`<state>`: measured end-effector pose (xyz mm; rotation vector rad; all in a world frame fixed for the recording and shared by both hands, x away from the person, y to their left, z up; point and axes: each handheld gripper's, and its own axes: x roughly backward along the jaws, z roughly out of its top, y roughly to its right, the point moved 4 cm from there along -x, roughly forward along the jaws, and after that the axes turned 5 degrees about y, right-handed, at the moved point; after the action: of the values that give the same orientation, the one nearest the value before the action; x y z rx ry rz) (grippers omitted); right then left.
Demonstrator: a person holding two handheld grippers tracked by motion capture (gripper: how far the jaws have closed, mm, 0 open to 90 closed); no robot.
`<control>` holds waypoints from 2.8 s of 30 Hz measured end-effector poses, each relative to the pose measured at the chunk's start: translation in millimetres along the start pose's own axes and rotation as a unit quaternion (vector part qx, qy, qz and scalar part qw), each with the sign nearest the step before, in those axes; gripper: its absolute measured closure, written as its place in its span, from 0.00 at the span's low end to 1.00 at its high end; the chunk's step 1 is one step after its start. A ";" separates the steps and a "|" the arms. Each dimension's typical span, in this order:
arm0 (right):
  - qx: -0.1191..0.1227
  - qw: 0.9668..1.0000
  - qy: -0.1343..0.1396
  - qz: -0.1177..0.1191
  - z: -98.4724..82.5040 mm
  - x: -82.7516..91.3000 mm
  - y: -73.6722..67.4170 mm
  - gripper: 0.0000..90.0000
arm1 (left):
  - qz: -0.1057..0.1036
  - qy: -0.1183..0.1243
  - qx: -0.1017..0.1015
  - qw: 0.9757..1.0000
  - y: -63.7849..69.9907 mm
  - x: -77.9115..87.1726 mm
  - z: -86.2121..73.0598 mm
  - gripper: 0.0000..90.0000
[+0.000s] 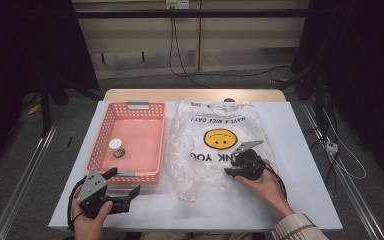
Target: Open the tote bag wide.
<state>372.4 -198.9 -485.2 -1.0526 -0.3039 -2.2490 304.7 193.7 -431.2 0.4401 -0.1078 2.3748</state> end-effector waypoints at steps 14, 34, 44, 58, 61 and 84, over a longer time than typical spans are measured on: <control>-0.012 1.000 0.029 0.005 8.1 6.9 -2.0 1.00 | 0.000 0.003 0.003 1.000 -0.1 0.1 0.3 0.07; -0.022 0.991 0.126 0.026 43.3 42.1 2.6 1.00 | 0.002 0.005 0.005 1.000 -1.4 -0.4 0.7 0.07; -0.013 0.985 0.169 0.030 56.5 57.8 1.4 1.00 | 0.000 0.010 0.002 1.000 -0.8 -1.3 2.0 0.07; -0.002 0.976 0.215 0.028 92.2 73.3 8.8 1.00 | -0.003 0.014 0.002 1.000 -0.2 -1.6 2.5 0.07; 0.000 0.974 0.227 0.028 99.3 76.6 10.5 1.00 | -0.004 0.014 0.000 1.000 0.4 -1.4 2.4 0.07; -0.004 0.968 0.249 0.022 103.9 82.7 18.0 1.00 | 0.007 -0.005 0.023 1.000 -15.6 7.4 17.1 0.07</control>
<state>407.0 -203.0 -355.8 -0.4606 -0.0545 -2.3807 314.8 206.7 -413.3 0.4755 -0.0602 2.3936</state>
